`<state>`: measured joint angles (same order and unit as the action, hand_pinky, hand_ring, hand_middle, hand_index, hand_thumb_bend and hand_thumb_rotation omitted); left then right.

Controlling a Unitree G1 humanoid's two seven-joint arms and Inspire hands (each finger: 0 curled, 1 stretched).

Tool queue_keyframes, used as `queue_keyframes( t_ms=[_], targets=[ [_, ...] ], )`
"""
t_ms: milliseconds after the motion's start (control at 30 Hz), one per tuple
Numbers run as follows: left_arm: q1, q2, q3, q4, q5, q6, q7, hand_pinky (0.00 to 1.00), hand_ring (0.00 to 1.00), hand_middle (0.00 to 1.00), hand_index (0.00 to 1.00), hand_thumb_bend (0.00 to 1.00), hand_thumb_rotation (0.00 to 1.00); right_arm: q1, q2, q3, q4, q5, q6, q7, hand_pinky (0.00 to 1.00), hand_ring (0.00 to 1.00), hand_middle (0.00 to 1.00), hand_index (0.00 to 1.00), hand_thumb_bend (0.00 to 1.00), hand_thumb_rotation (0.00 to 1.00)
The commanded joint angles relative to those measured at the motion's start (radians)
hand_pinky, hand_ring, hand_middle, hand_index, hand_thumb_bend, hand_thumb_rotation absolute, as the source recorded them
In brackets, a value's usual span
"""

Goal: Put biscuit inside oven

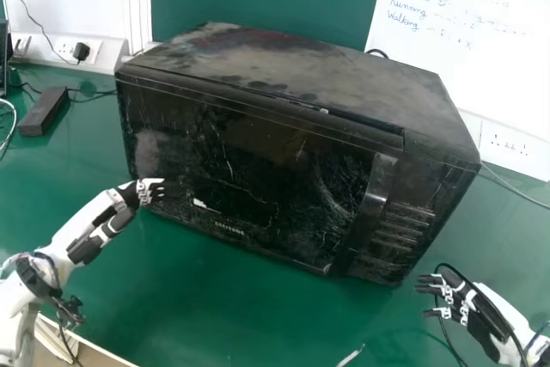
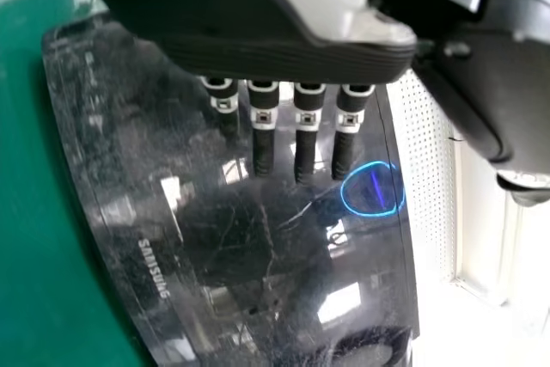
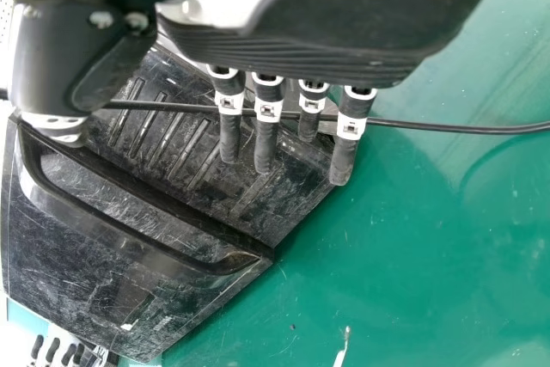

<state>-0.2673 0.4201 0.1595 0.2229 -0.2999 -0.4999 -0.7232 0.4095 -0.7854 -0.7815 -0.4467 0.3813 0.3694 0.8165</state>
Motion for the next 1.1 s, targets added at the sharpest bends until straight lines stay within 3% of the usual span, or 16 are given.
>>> queue_keyframes(
  t_ms=[0,233,600,767,1067],
  targets=[
    [-0.022,-0.022,-0.015,0.032,-0.013,-0.029,-0.013,0.79,0.85,0.88,0.87,0.62,0.94,0.011,0.001,-0.015,-0.008,0.010,0.016,-0.007,0.80,0.84,0.87,0.88,0.86,1.00],
    [-0.082,-0.038,-0.035,0.106,-0.020,-0.046,-0.060,0.82,0.86,0.89,0.88,0.64,0.90,0.018,-0.004,-0.030,-0.002,0.006,0.019,0.004,0.79,0.84,0.87,0.89,0.87,1.00],
    [-0.173,-0.071,-0.038,0.238,0.041,-0.088,-0.018,0.78,0.85,0.87,0.86,0.64,0.81,0.025,0.008,-0.041,-0.011,0.005,0.033,-0.003,0.77,0.83,0.85,0.87,0.85,1.00],
    [-0.214,-0.066,-0.043,0.317,0.077,-0.108,-0.007,0.79,0.85,0.87,0.87,0.69,0.81,0.031,0.019,-0.041,-0.021,0.005,0.041,-0.013,0.76,0.82,0.85,0.87,0.86,1.00],
    [-0.277,-0.065,-0.038,0.461,0.075,-0.180,-0.025,0.81,0.86,0.88,0.88,0.67,0.80,0.035,0.023,-0.028,-0.018,-0.001,0.017,-0.018,0.76,0.82,0.85,0.87,0.84,1.00]
  ],
)
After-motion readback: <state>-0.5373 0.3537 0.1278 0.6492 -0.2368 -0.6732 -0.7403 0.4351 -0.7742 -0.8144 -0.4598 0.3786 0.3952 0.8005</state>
